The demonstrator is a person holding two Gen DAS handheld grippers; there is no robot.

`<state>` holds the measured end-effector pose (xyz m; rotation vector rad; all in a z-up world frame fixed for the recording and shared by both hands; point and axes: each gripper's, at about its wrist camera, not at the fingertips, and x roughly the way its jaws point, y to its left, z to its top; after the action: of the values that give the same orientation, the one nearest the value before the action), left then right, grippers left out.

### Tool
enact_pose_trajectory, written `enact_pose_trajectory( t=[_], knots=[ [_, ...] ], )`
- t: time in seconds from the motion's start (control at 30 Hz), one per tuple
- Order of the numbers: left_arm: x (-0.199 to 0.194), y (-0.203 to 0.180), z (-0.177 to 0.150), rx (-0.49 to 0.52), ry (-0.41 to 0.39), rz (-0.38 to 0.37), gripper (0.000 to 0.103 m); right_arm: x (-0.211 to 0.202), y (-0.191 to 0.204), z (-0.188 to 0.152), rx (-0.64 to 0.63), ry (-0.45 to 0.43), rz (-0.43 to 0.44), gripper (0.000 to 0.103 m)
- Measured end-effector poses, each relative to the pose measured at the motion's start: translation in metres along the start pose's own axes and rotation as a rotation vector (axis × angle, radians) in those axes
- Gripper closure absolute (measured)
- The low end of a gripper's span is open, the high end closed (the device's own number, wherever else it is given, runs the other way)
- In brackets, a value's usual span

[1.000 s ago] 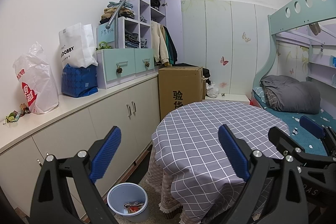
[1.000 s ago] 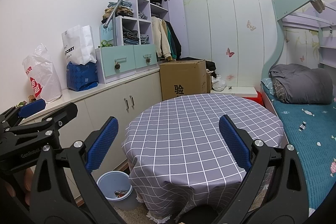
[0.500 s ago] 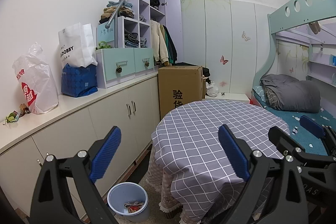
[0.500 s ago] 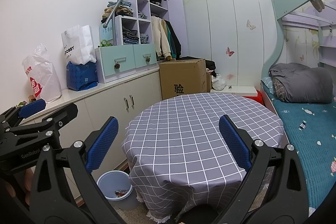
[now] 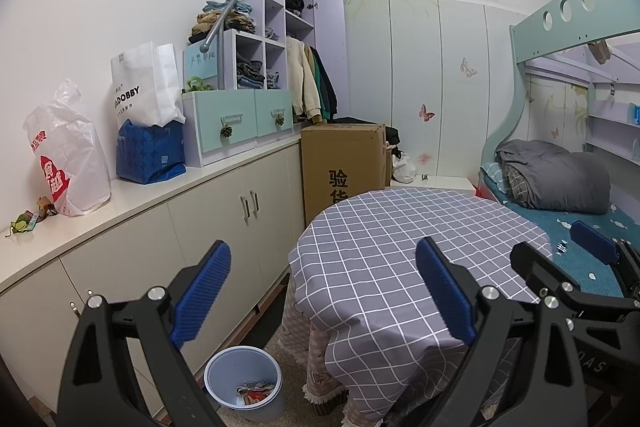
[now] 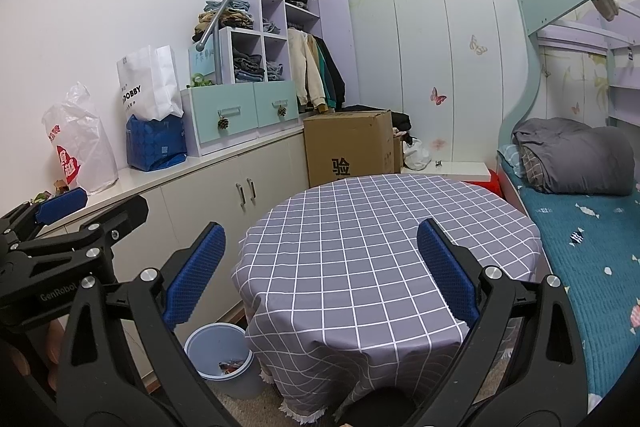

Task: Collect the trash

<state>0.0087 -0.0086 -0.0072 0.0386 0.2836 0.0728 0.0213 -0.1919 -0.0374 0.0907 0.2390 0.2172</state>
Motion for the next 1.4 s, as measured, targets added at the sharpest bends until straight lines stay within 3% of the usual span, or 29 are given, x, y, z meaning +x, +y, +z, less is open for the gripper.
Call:
enact_pose_trajectory(
  t=[0.7, 1.4],
  knots=[
    [0.011, 0.008, -0.011, 0.022, 0.043, -0.009, 0.011, 0.007, -0.004, -0.011, 0.011, 0.036, -0.004, 0.008],
    [0.046, 0.014, -0.006, 0.045, 0.085, -0.003, 0.011, 0.044, -0.010, -0.008, 0.032, 0.084, 0.007, 0.008]
  ],
)
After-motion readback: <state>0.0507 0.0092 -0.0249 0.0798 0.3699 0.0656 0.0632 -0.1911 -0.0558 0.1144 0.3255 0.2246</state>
